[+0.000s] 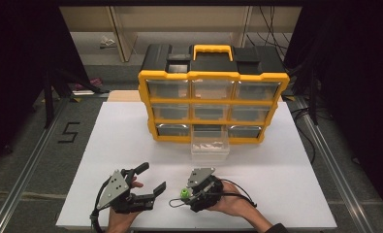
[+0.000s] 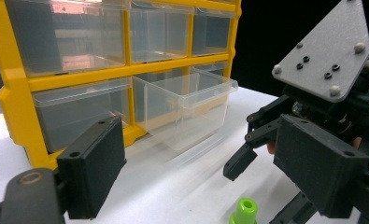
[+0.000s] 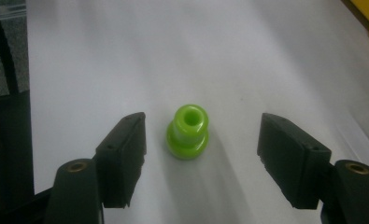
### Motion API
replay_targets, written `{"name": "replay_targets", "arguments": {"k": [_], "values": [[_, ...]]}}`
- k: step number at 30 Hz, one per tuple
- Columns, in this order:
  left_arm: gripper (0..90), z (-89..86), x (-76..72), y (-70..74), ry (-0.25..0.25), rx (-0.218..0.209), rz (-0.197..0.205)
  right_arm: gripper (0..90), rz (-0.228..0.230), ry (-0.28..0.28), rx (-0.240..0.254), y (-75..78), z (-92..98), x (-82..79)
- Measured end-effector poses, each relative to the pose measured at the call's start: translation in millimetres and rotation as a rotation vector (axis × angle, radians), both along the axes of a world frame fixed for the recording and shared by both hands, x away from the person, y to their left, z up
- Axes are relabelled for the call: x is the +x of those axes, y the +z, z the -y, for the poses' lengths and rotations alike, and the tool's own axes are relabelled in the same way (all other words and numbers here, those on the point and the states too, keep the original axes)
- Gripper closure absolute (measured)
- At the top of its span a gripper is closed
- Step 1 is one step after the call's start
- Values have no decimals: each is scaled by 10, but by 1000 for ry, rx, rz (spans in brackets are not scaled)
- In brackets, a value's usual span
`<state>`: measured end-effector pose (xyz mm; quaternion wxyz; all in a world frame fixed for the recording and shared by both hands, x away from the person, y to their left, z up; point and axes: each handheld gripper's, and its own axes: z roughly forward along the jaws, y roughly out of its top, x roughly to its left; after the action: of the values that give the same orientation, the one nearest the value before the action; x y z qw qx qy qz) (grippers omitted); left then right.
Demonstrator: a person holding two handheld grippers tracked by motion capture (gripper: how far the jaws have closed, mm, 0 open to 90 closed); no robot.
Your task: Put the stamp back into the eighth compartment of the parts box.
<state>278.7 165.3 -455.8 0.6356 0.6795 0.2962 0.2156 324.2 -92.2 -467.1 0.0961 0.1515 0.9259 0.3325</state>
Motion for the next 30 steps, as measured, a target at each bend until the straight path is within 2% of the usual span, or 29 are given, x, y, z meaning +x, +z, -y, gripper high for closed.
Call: {"name": "replay_targets", "arguments": {"k": [15,30], "values": [[161,-1,-1,1,0,0,0,475,-20,15,-33,-99,-81,48],[161,-5,-1,2,1,0,0,578,-36,28,-56,-132,-131,56]]}}
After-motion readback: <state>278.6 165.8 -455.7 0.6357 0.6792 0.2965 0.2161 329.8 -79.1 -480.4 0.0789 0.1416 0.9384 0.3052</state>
